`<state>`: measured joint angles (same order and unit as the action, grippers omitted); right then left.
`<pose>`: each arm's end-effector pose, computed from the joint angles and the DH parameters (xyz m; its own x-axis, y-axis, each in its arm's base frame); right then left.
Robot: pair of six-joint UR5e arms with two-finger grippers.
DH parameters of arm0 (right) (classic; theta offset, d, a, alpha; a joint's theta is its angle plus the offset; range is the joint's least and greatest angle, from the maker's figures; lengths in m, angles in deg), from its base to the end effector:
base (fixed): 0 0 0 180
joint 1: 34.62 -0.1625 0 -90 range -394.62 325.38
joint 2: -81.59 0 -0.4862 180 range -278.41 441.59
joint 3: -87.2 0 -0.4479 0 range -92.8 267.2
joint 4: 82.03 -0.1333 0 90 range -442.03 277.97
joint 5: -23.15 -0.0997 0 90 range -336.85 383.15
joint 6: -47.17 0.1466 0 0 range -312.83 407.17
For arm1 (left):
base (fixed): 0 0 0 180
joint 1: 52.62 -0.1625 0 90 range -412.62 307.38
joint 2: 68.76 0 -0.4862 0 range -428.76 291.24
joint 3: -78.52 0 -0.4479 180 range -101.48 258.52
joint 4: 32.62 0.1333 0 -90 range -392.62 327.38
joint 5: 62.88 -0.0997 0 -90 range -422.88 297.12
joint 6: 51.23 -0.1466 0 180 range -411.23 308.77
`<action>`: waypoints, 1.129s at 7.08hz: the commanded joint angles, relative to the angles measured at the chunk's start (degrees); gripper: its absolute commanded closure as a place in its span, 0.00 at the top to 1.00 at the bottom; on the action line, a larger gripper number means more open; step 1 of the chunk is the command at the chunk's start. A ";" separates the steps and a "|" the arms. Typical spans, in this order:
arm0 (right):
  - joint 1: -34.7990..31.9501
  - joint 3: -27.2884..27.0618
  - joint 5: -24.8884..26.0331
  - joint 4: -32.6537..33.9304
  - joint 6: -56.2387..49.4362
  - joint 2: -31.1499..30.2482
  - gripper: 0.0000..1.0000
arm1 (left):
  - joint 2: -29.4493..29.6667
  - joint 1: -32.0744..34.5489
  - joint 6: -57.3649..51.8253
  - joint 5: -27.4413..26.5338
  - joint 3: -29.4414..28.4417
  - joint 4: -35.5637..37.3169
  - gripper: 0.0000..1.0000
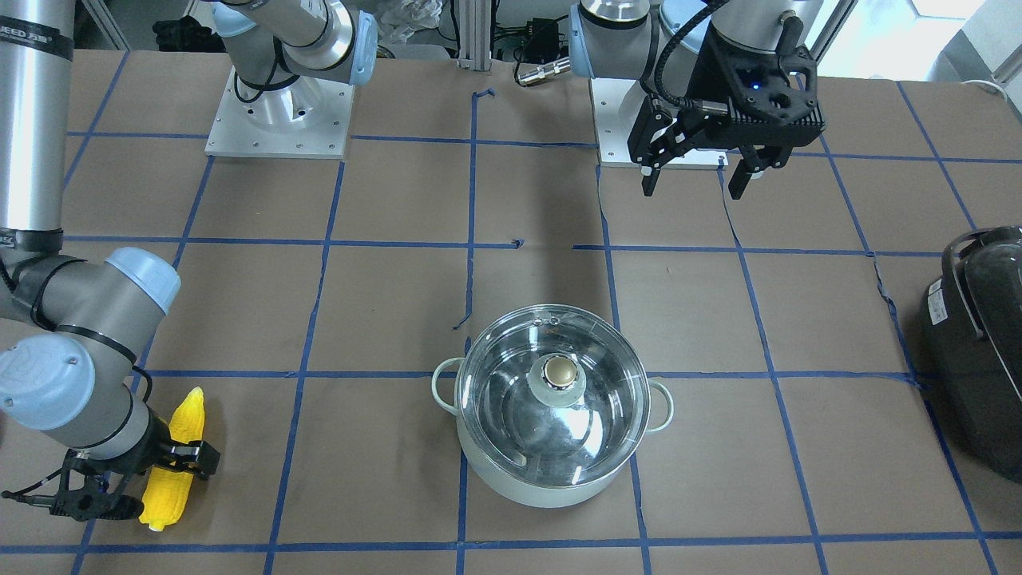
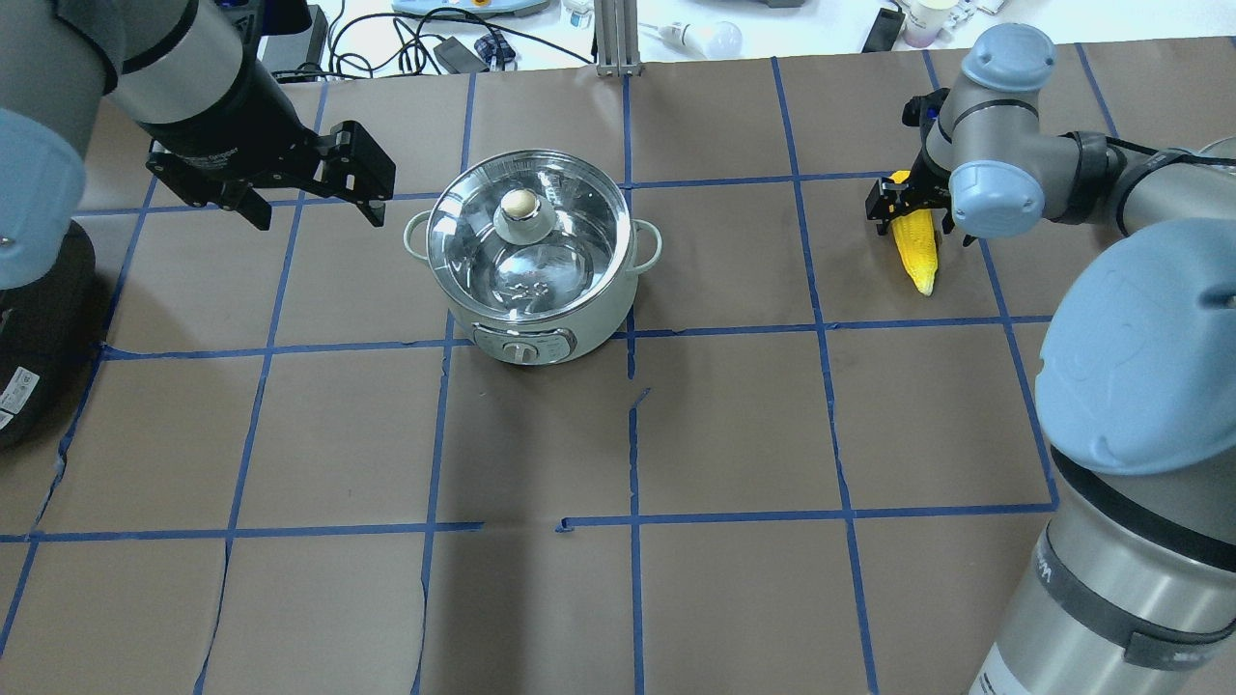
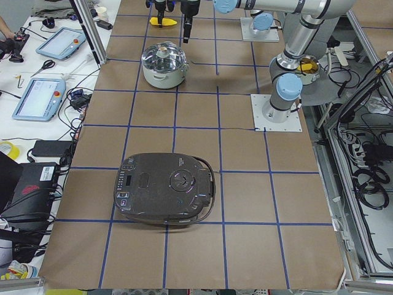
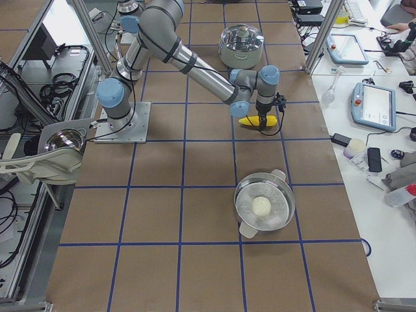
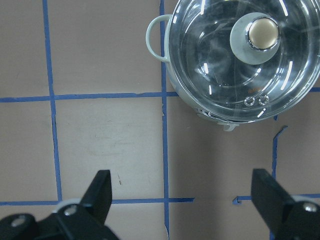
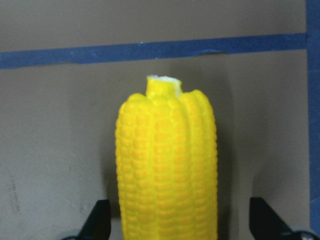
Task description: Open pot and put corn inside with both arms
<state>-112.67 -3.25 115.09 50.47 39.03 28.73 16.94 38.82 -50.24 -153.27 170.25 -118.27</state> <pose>-0.0319 -0.7704 0.1394 -0.9965 0.0696 0.0455 0.0659 0.9946 -0.0800 -0.1455 -0.5241 0.5339 -1.0000 0.0072 -0.0047 0.0077 0.9927 -0.1206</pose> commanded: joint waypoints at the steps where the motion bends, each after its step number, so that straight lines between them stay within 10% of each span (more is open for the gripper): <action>1: 0.00 0.80 0.00 -0.05 0.05 -0.23 0.04 | 1.47 -0.29 1.20 -0.31 -0.84 -2.33 1.00; 4: 0.00 2.03 -0.09 -1.10 0.49 -1.19 0.00 | 13.93 0.58 7.36 -0.14 -5.50 2.82 1.00; 8: -1.57 5.46 0.17 -23.50 0.49 -14.54 0.00 | 28.72 10.85 13.35 -0.49 -14.13 12.29 1.00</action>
<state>-113.32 1.38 114.69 32.05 39.44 17.11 42.42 46.97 -36.91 -153.83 157.24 -109.92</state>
